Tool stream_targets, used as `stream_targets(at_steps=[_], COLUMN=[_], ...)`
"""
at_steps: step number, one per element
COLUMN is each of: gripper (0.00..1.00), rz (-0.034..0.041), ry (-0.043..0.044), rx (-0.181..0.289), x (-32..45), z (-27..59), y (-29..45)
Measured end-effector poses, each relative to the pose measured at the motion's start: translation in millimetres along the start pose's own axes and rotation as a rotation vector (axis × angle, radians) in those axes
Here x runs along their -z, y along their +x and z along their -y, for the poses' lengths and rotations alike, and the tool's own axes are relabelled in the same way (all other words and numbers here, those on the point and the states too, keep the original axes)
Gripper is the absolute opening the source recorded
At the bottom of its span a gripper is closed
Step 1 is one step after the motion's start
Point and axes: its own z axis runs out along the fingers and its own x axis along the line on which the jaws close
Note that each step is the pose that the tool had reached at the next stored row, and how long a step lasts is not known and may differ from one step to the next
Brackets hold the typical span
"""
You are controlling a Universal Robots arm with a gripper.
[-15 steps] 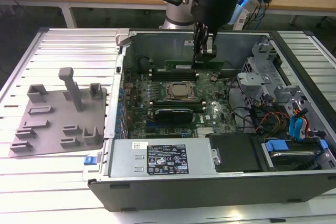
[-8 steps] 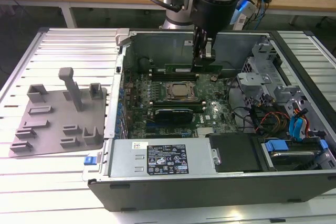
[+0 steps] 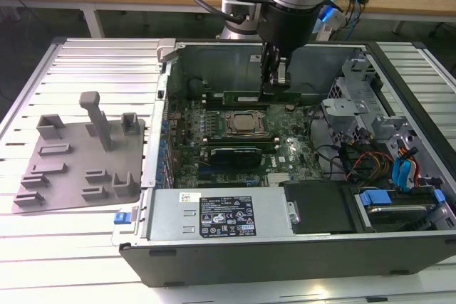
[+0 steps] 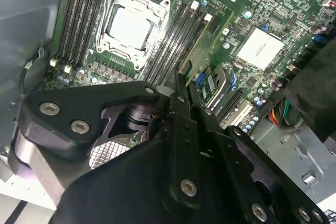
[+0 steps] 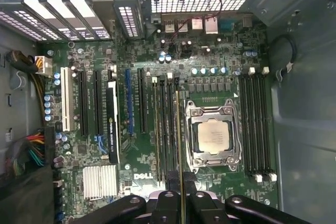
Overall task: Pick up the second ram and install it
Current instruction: 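Insert the second ram into the second slot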
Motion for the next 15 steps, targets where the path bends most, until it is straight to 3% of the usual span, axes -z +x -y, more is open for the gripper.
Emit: stream_targets(at_steps=[9, 15], gripper=[0.11, 0.11], rz=[0.0000, 0.0001], ry=[0.0000, 0.0000], rx=[0.000, 0.000], x=[-7.5, -13.4], z=[0.4, -0.6], y=[0.2, -4.7])
